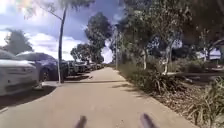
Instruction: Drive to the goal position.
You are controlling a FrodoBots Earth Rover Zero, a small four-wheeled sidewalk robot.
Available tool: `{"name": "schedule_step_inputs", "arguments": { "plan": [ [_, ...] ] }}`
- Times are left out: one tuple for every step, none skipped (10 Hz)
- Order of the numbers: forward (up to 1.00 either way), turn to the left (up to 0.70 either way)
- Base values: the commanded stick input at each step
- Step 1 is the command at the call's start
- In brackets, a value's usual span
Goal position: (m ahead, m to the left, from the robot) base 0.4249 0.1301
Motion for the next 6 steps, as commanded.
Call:
{"name": "schedule_step_inputs", "arguments": {
  "plan": [
    [0.7,0.0],
    [0.6,0.0],
    [0.49,0.0],
    [0.38,0.0],
    [0.28,0.0],
    [0.17,0.0]
  ]
}}
